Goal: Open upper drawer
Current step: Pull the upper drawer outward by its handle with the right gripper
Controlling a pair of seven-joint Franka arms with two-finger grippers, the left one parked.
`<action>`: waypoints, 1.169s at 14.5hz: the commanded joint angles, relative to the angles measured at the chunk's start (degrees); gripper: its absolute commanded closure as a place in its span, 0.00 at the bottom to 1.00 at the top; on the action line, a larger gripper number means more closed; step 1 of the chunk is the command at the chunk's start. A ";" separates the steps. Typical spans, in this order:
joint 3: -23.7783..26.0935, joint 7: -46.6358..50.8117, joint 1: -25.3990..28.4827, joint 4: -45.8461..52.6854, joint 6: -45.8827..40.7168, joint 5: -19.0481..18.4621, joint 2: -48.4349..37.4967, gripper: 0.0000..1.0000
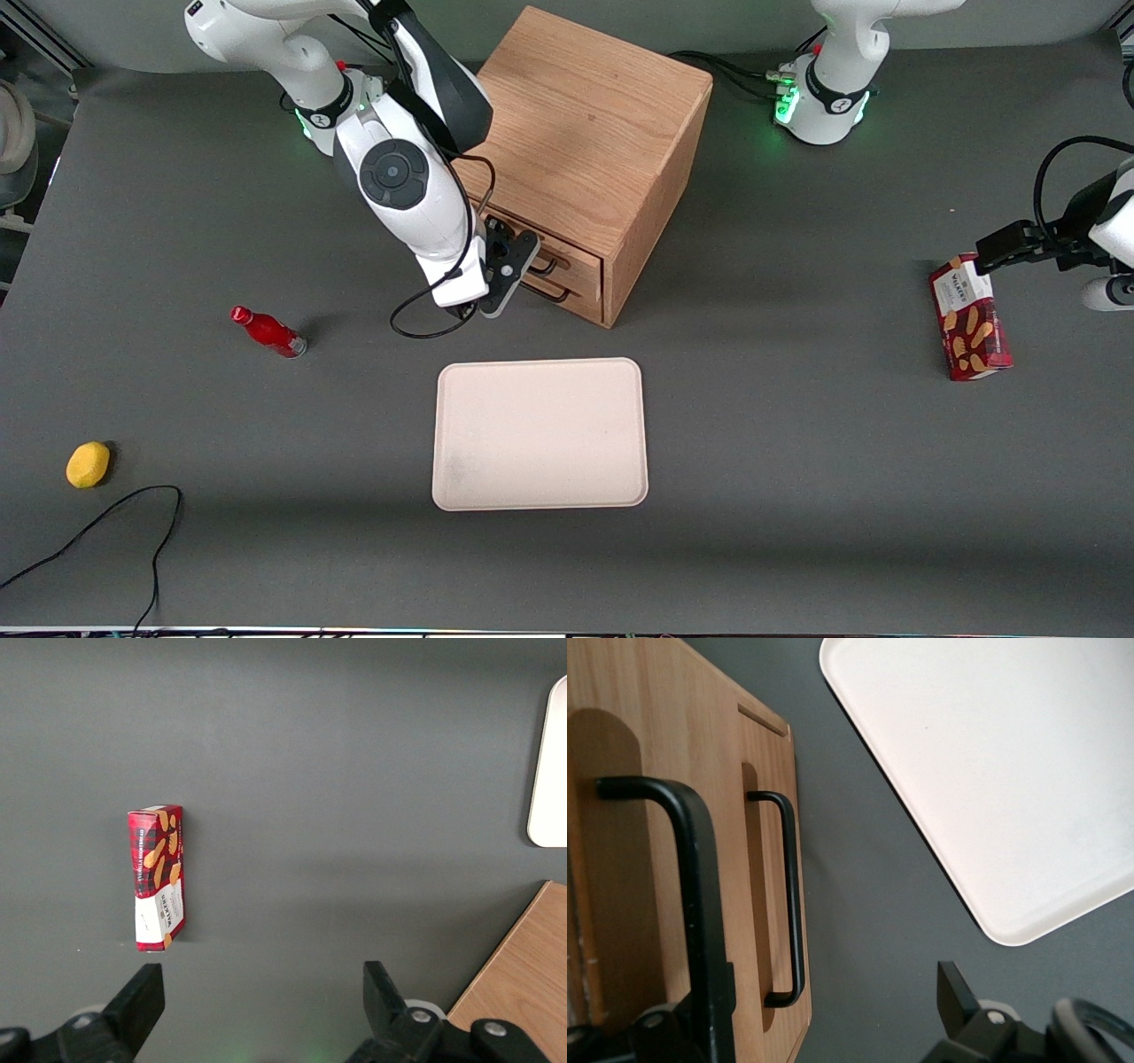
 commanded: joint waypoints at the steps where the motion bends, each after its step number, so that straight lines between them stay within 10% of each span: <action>1: -0.32 -1.82 -0.59 0.32 0.95 0.59 0.32 0.00; 17: -0.41 -5.77 -4.11 5.24 0.95 0.50 4.18 0.00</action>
